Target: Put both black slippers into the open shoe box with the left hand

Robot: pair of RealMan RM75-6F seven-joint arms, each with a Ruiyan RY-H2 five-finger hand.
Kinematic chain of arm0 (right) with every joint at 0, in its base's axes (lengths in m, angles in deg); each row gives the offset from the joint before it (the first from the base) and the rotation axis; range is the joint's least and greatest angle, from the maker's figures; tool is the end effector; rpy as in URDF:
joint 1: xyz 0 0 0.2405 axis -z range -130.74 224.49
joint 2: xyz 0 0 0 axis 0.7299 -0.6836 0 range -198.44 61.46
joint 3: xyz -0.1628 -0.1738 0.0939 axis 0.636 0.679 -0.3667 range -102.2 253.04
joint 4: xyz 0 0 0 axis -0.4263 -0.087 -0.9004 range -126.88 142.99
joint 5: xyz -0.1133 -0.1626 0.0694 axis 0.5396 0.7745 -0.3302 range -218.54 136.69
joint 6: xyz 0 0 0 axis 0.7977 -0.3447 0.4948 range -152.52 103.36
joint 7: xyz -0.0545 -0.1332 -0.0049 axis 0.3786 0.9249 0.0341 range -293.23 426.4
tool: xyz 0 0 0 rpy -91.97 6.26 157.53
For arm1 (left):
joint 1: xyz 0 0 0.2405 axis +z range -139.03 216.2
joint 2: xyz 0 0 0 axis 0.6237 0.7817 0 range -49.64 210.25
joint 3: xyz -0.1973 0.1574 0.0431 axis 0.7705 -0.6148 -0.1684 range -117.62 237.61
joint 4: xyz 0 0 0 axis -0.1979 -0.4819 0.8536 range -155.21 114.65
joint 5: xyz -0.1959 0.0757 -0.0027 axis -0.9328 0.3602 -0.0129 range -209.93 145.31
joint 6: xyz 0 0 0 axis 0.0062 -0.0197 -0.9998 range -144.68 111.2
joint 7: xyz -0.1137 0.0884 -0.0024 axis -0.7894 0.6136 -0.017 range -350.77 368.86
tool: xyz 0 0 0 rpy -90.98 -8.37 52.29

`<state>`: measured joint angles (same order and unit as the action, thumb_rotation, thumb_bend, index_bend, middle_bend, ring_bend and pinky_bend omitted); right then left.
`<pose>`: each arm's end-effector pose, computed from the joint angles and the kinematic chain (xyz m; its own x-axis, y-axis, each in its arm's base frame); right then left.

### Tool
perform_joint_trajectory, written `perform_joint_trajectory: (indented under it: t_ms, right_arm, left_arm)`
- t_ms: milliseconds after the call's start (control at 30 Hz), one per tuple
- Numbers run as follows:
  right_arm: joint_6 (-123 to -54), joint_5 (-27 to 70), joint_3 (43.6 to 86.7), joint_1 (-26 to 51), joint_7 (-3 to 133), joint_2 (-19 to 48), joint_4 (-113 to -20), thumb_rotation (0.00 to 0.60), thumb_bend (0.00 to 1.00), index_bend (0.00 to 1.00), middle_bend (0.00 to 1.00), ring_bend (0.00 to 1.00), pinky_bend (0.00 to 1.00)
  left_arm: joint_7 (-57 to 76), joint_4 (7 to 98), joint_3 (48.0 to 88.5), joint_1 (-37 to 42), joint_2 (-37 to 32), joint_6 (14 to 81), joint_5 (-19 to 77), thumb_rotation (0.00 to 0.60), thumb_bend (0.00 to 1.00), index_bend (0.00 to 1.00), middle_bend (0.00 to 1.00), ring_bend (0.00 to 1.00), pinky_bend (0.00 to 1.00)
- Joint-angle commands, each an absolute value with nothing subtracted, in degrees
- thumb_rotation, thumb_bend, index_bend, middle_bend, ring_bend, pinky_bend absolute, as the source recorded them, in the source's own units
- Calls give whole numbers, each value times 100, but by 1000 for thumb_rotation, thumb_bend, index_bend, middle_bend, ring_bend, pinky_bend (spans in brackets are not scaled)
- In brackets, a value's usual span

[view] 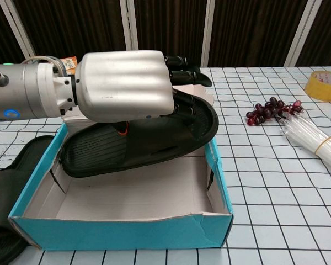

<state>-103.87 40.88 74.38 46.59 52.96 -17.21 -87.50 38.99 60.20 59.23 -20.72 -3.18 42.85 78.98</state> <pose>-0.3438 -0.1461 0.2155 0.3077 -0.1269 0.9430 -0.9295 0.1715 0.3264 -0.0515 0.3060 -0.0163 0.6143 -0.5728 0.5427 -0.1883 -0.7743 -0.6041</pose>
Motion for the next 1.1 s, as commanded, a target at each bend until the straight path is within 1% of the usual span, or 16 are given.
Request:
perform_joint_trajectory:
  t_ms: [33,167,267,500,800,1100]
  right_arm:
    - [-10366,4079,7436,4650,5305,-1717,-8746,600,307,31,113,183,127]
    - [-10347,4059,7428,4643,5300,-1714,-8735,600,306,31,113,183,127]
    - [-10339,4057,7424,4638,5288,-1712,-8724,600,307,32,113,183,127]
    - [-10327,4064,7426,4631,5331,-1707,-8736,600,306,31,113,183,127]
    - [-10309,4029,7415,4626,5344,-1707,-8742,600,307,31,113,183,127]
    - [-10293,4015,7415,4624,5360,-1711,-8747,600,307,31,113,184,127]
  left_arm:
    - [3817,5875,5897,-2095,-408,4203,7888,600,361,505,485,90,152]
    - [3738,5799,5849,-2118,-434,4073,7857,600,361,500,485,97,169]
    - [3692,5882,5813,-2112,-386,3894,7741,600,361,497,492,146,289]
    - [3804,6127,5876,-2074,-304,3610,7446,600,361,492,496,197,409]
    - [3795,6196,5875,-2105,-308,3374,7306,600,369,491,495,199,434]
    - [3703,6127,5857,-2121,-413,3228,7198,600,371,490,495,199,437]
